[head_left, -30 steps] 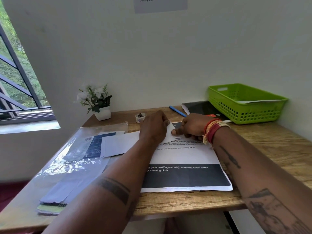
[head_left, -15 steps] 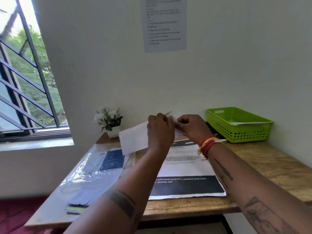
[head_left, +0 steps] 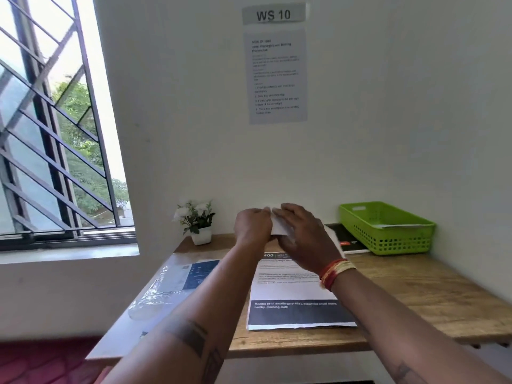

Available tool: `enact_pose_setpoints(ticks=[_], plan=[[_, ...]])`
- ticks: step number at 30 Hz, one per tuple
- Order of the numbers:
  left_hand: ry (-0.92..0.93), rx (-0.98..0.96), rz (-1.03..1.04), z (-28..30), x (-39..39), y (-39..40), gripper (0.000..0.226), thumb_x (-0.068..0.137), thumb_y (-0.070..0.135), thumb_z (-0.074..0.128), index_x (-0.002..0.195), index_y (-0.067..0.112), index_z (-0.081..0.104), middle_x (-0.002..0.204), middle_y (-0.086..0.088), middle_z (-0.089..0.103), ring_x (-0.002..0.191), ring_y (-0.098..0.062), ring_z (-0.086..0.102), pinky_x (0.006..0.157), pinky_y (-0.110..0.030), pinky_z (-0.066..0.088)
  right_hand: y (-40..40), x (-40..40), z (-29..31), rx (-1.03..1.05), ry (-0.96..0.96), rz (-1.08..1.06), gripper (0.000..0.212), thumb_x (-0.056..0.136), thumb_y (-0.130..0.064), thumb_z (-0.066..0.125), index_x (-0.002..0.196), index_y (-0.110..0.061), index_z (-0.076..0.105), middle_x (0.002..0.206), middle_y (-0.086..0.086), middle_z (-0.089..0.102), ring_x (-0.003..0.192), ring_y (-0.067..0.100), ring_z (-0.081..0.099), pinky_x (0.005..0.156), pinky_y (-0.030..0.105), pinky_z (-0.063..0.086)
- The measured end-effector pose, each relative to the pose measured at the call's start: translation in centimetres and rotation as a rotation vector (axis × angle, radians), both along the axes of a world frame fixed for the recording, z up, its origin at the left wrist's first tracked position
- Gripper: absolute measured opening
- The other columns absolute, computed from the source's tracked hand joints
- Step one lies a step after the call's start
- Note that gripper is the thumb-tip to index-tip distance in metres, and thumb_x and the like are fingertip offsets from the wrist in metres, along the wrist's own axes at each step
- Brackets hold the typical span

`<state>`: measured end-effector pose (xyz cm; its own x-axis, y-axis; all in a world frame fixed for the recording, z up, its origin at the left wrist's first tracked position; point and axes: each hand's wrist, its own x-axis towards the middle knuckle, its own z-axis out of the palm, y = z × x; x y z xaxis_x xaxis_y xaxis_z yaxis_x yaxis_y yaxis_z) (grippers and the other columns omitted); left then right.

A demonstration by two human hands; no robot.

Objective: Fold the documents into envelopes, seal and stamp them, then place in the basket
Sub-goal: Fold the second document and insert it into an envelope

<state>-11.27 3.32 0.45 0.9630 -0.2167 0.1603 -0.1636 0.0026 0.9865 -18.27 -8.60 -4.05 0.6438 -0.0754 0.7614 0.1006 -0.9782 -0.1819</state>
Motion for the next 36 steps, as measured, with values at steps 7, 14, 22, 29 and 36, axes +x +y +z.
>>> enact_pose_setpoints(ticks=[7,14,22,29,36], plan=[[0.457,0.016,-0.157,-4.7,1.9,3.8,0.011,0.104,0.012,0.053,0.113,0.006,0.056,0.097,-0.015,0.067,0.079,-0.026,0.066,0.043,-0.032,0.057,-2.6,-1.4,-4.9,-0.212,0.408,-0.093,0.074,0.091,-0.012,0.044,0.160,-0.026,0.021,0.167,-0.004,0.016,0.154,0.018,0.013,0.123,0.032,0.008],[0.321,0.337,-0.062,-7.7,3.4,4.1,0.022,0.095,0.002,0.060,0.117,0.003,0.061,0.106,-0.018,0.069,0.090,-0.030,0.070,0.078,-0.047,0.062,-4.6,-1.6,-5.8,0.040,0.749,0.012,0.078,0.090,-0.069,0.052,0.157,-0.035,0.029,0.166,-0.011,0.020,0.151,0.009,0.020,0.123,0.027,0.014],[-0.329,1.015,0.135,-8.5,3.5,3.6,0.023,0.093,0.011,0.063,0.115,0.006,0.065,0.118,-0.016,0.068,0.101,-0.029,0.065,0.076,-0.034,0.051,-3.9,-1.5,-5.7,0.032,0.870,-0.004,0.073,0.096,-0.073,0.027,0.159,-0.037,0.021,0.169,-0.006,0.006,0.155,0.014,0.004,0.125,0.037,0.005],[-0.734,1.103,-0.007,-10.6,2.6,1.7,0.036,0.098,0.023,0.051,0.132,0.023,0.060,0.143,-0.008,0.052,0.131,-0.031,0.048,0.105,-0.044,0.044,-3.7,-1.0,-5.7,-0.005,0.923,-0.035,0.064,0.102,-0.062,0.021,0.160,-0.036,0.015,0.169,-0.003,0.003,0.155,0.017,-0.002,0.125,0.041,0.001],[-0.526,1.304,-0.406,-11.2,2.7,0.6,0.059,0.106,0.054,0.017,0.161,0.035,0.010,0.170,-0.004,0.000,0.157,-0.025,0.000,0.126,-0.049,0.003,-3.7,-1.4,-5.4,-0.019,0.978,-0.074,0.061,0.106,-0.054,0.018,0.161,-0.031,0.006,0.169,-0.004,-0.003,0.155,0.016,-0.006,0.125,0.043,-0.001]])
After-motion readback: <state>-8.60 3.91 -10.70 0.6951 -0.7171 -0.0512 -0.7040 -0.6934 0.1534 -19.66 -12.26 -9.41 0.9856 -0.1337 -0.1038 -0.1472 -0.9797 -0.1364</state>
